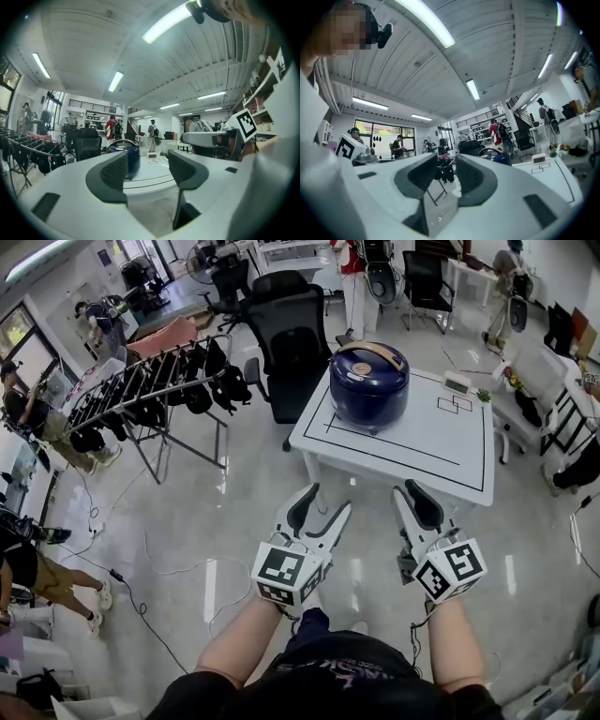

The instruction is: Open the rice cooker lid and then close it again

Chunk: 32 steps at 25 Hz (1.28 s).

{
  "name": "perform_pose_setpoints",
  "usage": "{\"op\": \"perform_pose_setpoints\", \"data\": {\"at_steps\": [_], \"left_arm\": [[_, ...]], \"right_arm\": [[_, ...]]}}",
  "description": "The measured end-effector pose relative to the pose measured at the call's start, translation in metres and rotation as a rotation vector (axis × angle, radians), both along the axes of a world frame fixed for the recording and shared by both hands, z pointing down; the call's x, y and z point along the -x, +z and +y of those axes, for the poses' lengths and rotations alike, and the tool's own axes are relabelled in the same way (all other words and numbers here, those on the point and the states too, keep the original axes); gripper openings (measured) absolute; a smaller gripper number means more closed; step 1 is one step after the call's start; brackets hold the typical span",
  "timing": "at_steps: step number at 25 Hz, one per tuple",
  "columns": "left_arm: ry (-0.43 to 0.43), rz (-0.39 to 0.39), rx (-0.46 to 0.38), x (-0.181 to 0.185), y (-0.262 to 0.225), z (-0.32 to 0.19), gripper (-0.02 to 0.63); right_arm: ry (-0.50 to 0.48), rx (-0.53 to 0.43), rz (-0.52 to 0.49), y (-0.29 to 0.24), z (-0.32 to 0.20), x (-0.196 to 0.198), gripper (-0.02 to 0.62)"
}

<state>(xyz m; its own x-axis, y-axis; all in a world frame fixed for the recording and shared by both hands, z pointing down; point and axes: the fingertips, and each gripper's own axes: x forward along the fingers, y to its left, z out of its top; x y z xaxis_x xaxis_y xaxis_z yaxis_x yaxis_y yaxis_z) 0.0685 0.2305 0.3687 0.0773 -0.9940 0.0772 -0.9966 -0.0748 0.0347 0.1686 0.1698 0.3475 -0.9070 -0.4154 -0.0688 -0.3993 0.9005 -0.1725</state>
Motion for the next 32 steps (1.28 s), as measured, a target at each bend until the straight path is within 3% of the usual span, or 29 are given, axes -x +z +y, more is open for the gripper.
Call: {"op": "perform_pose_setpoints", "data": {"at_steps": [2,3,8,17,32], "left_arm": [[-0.008,-0.019,0.000,0.015,-0.001,-0.008,0.326],[-0.009,-0.027,0.001,0.022,-0.001,-0.012,0.336],[0.017,-0.027,0.003,0.060,-0.003,-0.035,0.341],[0.088,-0.025,-0.014,0.126,-0.007,-0.078,0.341],[0.185,-0.015,-0.033,0.187,-0.011,-0.101,0.341]], "right_arm": [[0.030,-0.008,-0.006,-0.003,-0.011,0.009,0.173],[0.048,-0.007,-0.007,-0.004,-0.017,0.014,0.193],[0.120,0.029,-0.039,-0.010,-0.052,0.035,0.196],[0.234,0.003,-0.034,-0.018,-0.097,0.080,0.195],[0.317,-0.036,-0.022,-0.033,-0.111,0.142,0.195]]}}
